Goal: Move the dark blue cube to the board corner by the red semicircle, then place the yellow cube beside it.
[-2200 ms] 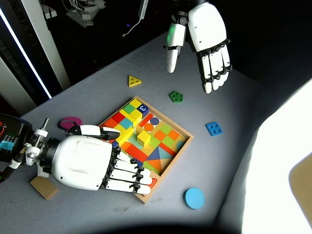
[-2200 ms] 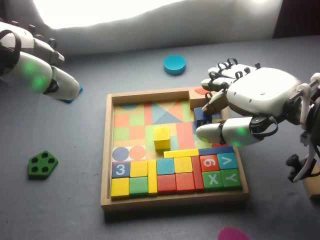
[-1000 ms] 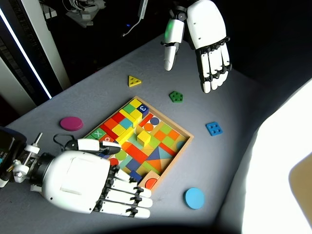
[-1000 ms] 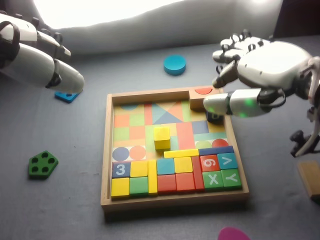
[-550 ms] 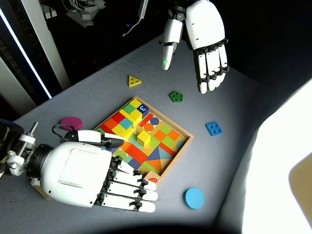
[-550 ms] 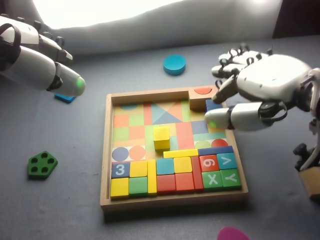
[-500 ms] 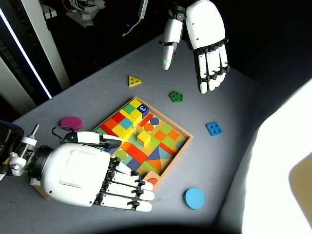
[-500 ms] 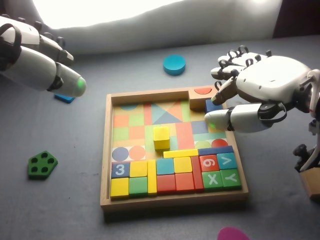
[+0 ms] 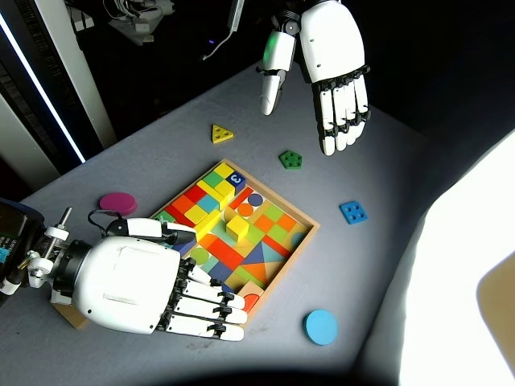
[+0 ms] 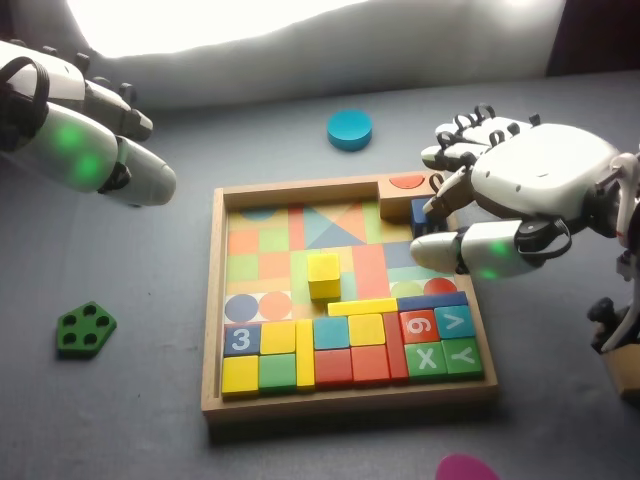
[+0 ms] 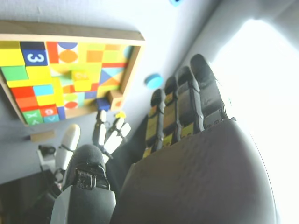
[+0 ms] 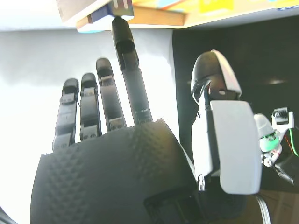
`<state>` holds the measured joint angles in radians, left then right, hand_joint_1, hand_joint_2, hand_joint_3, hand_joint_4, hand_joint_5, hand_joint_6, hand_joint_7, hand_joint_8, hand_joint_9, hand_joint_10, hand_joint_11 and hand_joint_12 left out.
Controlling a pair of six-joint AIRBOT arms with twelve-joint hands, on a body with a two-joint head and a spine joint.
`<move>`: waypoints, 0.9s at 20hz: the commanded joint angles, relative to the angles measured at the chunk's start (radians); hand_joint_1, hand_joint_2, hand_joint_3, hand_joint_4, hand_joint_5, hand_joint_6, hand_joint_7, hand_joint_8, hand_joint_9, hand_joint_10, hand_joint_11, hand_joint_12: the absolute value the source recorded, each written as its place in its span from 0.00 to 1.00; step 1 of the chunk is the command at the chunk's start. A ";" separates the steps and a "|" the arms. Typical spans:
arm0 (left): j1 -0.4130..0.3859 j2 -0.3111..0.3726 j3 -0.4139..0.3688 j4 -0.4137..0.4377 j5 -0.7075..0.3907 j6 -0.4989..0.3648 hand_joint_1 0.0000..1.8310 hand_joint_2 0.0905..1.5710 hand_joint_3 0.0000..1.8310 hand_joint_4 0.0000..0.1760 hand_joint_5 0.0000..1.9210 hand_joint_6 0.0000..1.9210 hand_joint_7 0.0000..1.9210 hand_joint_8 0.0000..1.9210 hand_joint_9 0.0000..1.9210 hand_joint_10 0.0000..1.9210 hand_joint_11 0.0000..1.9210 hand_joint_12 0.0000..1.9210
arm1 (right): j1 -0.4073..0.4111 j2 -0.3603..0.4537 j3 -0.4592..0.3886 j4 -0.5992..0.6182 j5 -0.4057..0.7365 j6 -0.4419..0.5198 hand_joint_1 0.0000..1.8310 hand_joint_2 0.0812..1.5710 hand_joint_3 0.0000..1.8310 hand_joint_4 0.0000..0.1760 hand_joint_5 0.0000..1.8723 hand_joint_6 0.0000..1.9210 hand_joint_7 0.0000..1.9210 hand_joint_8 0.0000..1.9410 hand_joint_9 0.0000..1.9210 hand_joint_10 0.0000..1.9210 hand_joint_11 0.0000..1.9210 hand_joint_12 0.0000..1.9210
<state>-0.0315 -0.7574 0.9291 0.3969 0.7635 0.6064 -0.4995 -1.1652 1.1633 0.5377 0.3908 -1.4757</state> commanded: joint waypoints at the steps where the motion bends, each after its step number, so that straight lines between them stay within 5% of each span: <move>1: -0.012 0.003 -0.004 0.022 -0.062 0.001 0.00 0.75 0.00 0.07 0.06 0.00 0.07 0.00 0.06 0.00 0.00 0.23 | 0.003 0.000 0.010 -0.015 0.096 0.000 0.00 0.74 0.00 0.00 0.39 0.00 0.09 0.00 0.00 0.00 0.00 0.00; 18: 0.017 0.010 -0.025 -0.002 -0.063 -0.025 0.00 0.75 0.00 0.11 0.07 0.00 0.06 0.00 0.06 0.00 0.00 0.25 | 0.080 0.009 -0.007 -0.014 0.112 0.014 0.00 0.75 0.00 0.00 0.39 0.00 0.10 0.00 0.00 0.00 0.00 0.00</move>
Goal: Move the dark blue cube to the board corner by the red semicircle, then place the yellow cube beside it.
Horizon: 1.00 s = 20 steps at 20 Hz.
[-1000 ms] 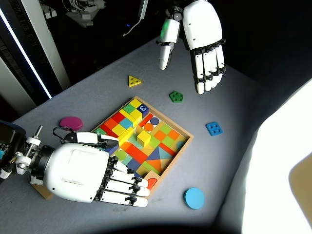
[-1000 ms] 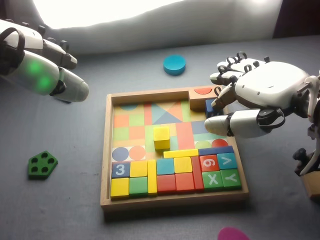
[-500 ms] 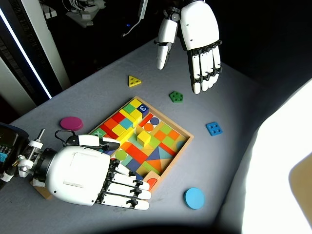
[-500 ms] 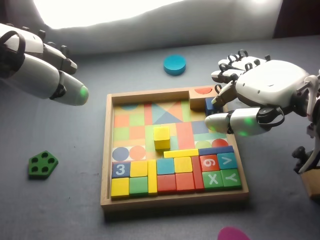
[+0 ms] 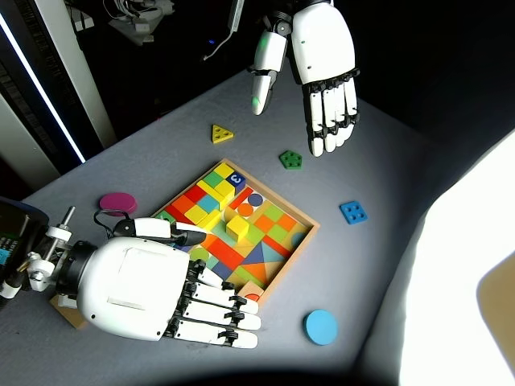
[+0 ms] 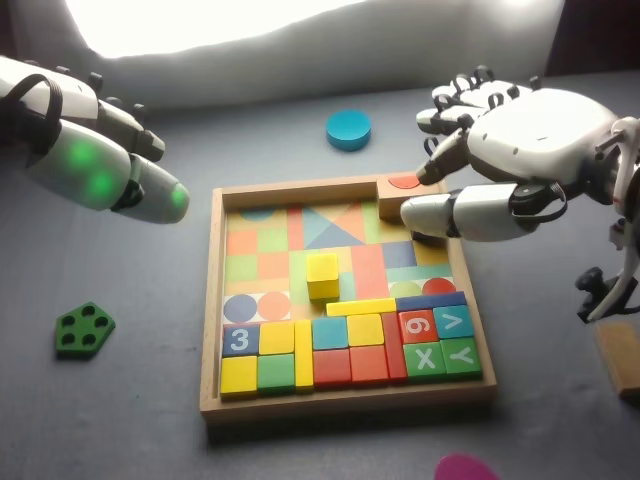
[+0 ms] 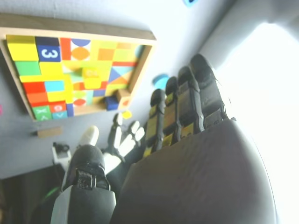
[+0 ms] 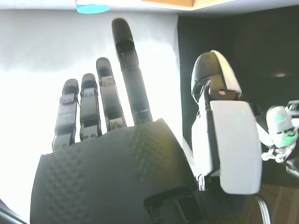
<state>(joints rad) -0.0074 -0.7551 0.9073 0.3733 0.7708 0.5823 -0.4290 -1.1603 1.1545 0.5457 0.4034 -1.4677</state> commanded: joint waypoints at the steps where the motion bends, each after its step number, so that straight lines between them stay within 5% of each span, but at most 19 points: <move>1: -0.003 0.009 -0.005 0.021 -0.070 -0.001 0.00 0.75 0.00 0.11 0.07 0.00 0.07 0.00 0.07 0.00 0.00 0.24 | 0.016 0.005 -0.016 -0.022 0.099 0.005 0.00 0.75 0.00 0.00 0.39 0.00 0.09 0.00 0.00 0.00 0.00 0.00; 6: 0.001 0.010 -0.015 0.020 -0.083 -0.004 0.00 0.75 0.00 0.09 0.08 0.00 0.08 0.00 0.08 0.00 0.00 0.26 | 0.031 -0.032 -0.080 -0.022 0.098 0.000 0.00 0.74 0.00 0.00 0.39 0.00 0.09 0.00 0.00 0.00 0.00 0.00; 20: 0.000 0.016 -0.027 0.014 -0.082 -0.001 0.00 0.75 0.00 0.08 0.07 0.00 0.07 0.00 0.07 0.00 0.00 0.24 | -0.010 -0.134 -0.062 -0.021 0.105 -0.027 0.00 0.74 0.00 0.00 0.39 0.00 0.10 0.00 0.00 0.00 0.00 0.00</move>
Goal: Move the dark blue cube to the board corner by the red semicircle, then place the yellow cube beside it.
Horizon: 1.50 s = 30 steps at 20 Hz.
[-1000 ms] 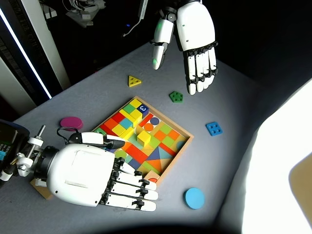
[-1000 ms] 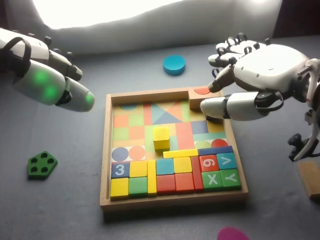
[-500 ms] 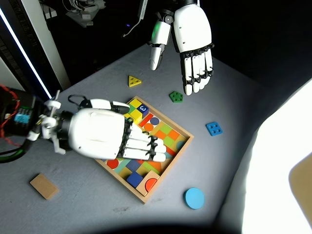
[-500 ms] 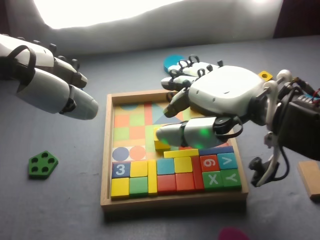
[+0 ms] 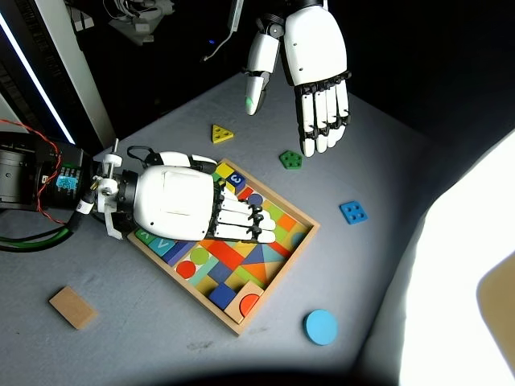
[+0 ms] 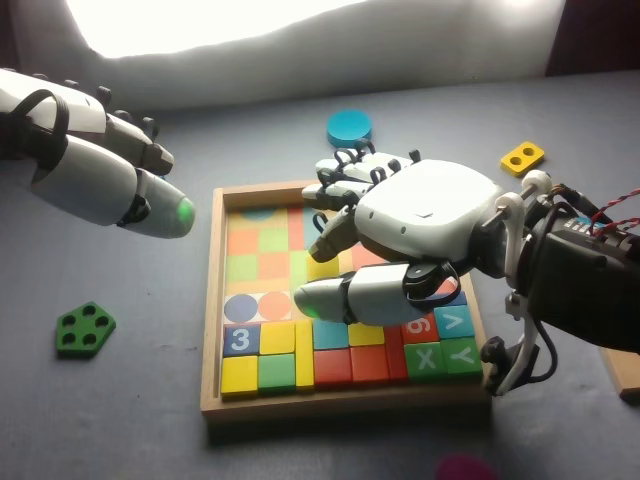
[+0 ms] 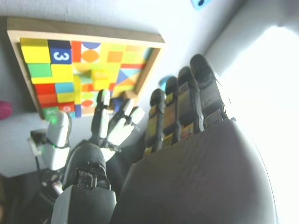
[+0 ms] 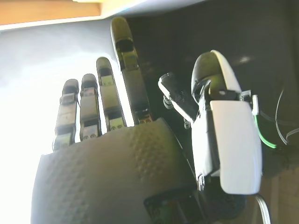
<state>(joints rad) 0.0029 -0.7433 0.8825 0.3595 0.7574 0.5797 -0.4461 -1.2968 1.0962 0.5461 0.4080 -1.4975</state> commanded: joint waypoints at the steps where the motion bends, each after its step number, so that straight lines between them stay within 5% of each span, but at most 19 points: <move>1: -0.010 0.004 -0.002 0.028 -0.069 0.003 0.00 0.75 0.00 0.07 0.07 0.00 0.07 0.00 0.07 0.00 0.00 0.24 | 0.005 0.001 0.001 -0.021 0.101 0.002 0.00 0.74 0.00 0.00 0.39 0.00 0.10 0.00 0.00 0.00 0.00 0.00; 30: -0.015 0.007 -0.002 0.036 -0.074 0.010 0.00 0.75 0.00 0.08 0.07 0.00 0.06 0.00 0.05 0.00 0.00 0.22 | -0.027 -0.004 0.071 -0.022 0.091 -0.001 0.00 0.74 0.00 0.00 0.38 0.00 0.09 0.00 0.00 0.00 0.00 0.00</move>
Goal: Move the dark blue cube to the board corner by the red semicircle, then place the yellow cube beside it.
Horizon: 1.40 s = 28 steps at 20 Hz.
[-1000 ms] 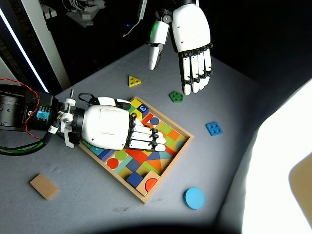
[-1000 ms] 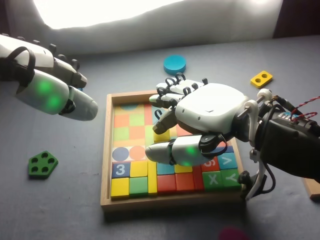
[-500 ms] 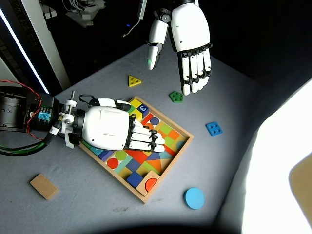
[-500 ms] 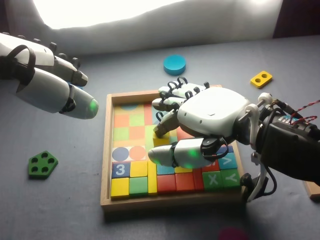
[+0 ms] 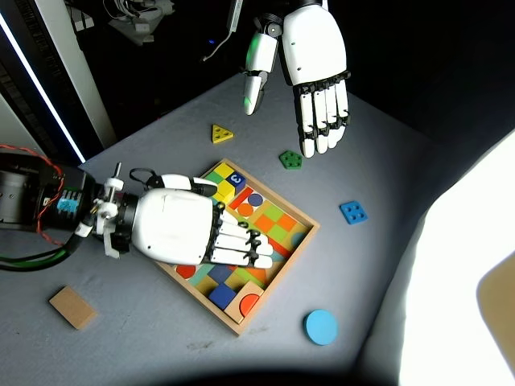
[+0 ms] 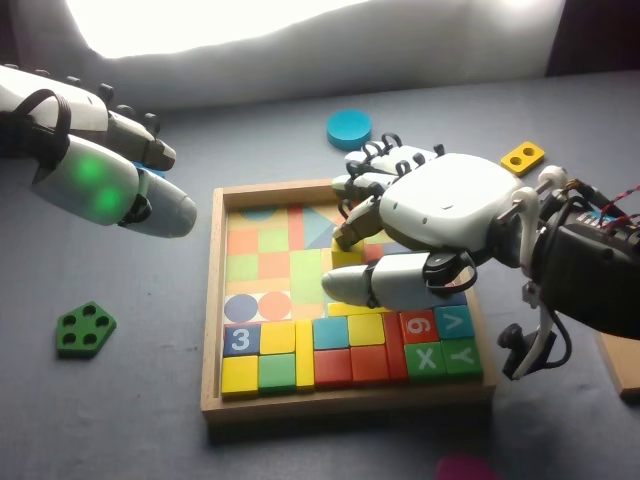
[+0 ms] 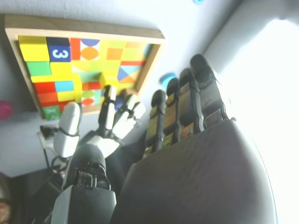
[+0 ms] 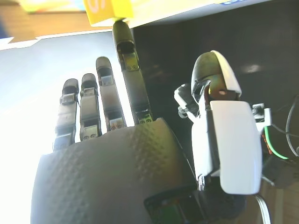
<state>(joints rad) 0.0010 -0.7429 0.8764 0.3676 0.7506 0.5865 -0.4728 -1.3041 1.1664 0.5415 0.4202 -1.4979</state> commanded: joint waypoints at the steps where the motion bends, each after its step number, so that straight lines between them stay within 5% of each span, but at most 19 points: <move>1: -0.012 0.007 0.005 0.028 -0.067 0.003 0.00 0.76 0.00 0.09 0.08 0.00 0.06 0.00 0.06 0.00 0.00 0.23 | -0.001 0.007 0.003 -0.017 0.079 -0.001 0.00 0.74 0.00 0.00 0.39 0.00 0.09 0.00 0.00 0.00 0.00 0.00; 28: -0.021 0.007 0.003 0.028 -0.067 0.003 0.00 0.75 0.00 0.10 0.08 0.00 0.07 0.00 0.06 0.00 0.00 0.25 | -0.003 0.018 0.113 -0.046 0.070 0.049 0.00 0.75 0.00 0.00 0.39 0.00 0.11 0.01 0.01 0.00 0.00 0.00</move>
<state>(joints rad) -0.0078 -0.7406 0.8764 0.3698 0.7513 0.5865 -0.4728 -1.2976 1.2701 0.5018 0.4141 -1.4399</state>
